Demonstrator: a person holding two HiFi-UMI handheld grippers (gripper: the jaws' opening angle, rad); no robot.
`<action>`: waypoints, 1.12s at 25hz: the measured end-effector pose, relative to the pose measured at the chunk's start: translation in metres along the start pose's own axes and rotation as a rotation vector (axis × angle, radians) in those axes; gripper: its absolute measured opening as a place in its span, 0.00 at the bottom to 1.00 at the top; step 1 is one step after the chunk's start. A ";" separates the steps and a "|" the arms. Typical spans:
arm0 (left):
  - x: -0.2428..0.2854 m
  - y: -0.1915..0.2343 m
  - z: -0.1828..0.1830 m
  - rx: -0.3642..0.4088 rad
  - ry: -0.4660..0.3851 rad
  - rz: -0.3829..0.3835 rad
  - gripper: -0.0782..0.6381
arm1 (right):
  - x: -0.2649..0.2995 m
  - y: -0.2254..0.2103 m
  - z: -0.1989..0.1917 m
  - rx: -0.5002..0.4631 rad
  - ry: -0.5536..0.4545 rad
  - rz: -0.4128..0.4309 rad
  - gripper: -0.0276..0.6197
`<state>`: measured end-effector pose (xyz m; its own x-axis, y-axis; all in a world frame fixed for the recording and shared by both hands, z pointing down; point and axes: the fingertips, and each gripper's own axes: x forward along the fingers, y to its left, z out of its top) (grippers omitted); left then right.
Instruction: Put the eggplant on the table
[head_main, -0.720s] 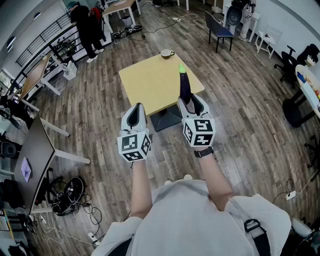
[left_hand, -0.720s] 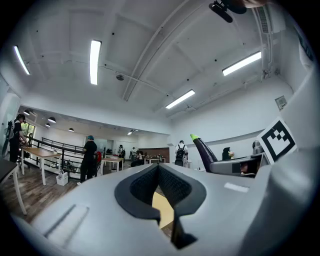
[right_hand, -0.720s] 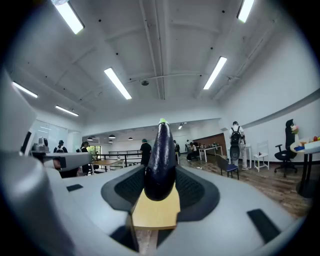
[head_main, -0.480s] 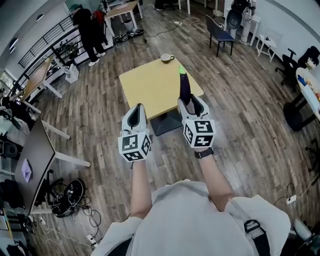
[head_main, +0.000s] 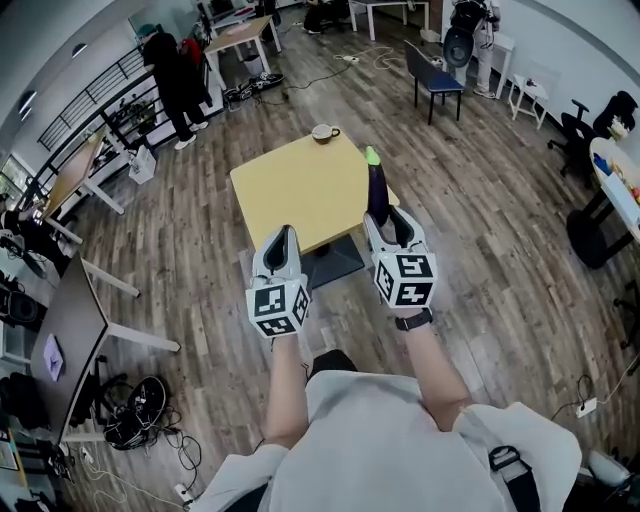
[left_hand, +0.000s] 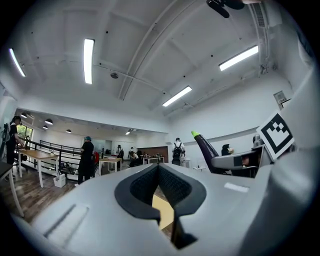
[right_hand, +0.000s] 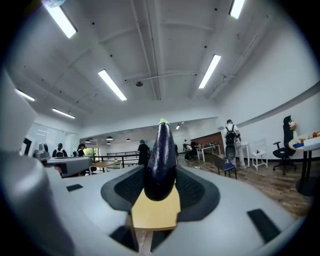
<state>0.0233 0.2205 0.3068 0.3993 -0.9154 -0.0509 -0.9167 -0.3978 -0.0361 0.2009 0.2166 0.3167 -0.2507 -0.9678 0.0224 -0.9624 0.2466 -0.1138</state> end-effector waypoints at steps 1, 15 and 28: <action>0.005 -0.001 0.000 0.002 -0.001 -0.001 0.12 | 0.004 -0.004 0.000 0.002 0.002 -0.002 0.34; 0.155 0.086 -0.009 0.002 -0.036 0.017 0.12 | 0.177 0.004 0.003 -0.059 0.018 0.083 0.34; 0.269 0.217 -0.032 -0.054 -0.001 0.039 0.12 | 0.339 0.045 -0.011 -0.063 0.066 0.120 0.34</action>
<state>-0.0690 -0.1142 0.3176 0.3630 -0.9303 -0.0522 -0.9310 -0.3644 0.0201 0.0715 -0.1003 0.3304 -0.3688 -0.9263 0.0776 -0.9292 0.3652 -0.0569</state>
